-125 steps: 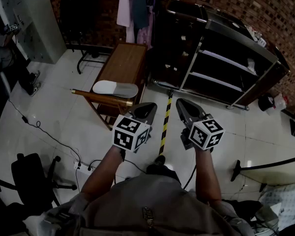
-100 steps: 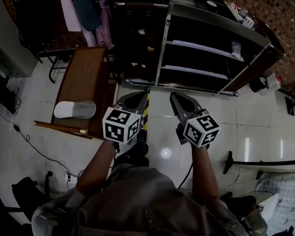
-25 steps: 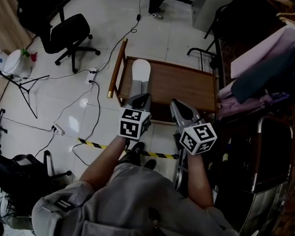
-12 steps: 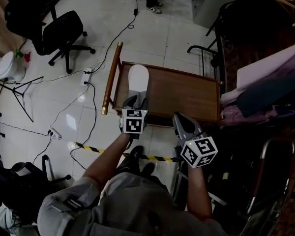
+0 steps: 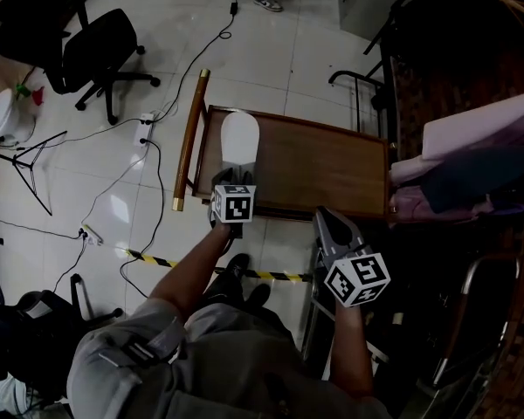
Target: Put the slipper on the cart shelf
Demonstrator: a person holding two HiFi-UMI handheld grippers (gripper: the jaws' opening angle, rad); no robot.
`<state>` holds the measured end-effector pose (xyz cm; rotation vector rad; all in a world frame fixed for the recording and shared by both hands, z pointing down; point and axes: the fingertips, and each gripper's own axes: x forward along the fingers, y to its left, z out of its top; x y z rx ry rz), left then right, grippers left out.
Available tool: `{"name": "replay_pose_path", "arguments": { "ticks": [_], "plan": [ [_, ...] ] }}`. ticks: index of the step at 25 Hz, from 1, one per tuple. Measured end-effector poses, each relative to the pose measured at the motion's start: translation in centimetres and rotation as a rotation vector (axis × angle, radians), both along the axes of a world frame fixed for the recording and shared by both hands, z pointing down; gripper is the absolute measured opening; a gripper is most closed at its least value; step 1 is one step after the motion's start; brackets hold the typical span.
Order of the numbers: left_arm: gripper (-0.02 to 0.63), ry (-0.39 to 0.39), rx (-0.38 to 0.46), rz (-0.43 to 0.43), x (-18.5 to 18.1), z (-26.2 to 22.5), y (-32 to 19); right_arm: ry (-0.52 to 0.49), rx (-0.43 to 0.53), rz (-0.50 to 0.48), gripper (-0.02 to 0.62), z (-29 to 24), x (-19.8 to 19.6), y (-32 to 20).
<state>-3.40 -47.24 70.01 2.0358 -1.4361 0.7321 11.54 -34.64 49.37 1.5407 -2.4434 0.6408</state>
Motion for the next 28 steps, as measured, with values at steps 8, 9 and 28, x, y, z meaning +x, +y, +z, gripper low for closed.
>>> {"name": "replay_pose_path", "arguments": {
  "ticks": [8, 9, 28],
  "plan": [
    [0.066, -0.099, 0.003, 0.011, -0.6, 0.7, -0.2, 0.010, -0.014, 0.027, 0.000, 0.4, 0.0, -0.3],
    [0.058, -0.095, 0.009, 0.020, -0.6, 0.6, -0.1, 0.012, -0.014, 0.031, 0.000, 0.3, 0.0, -0.4],
    [0.017, 0.097, 0.159, 0.222, 3.0, -11.0, 3.7, -0.005, 0.058, 0.158, 0.000, -2.0, 0.7, 2.4]
  ]
}}
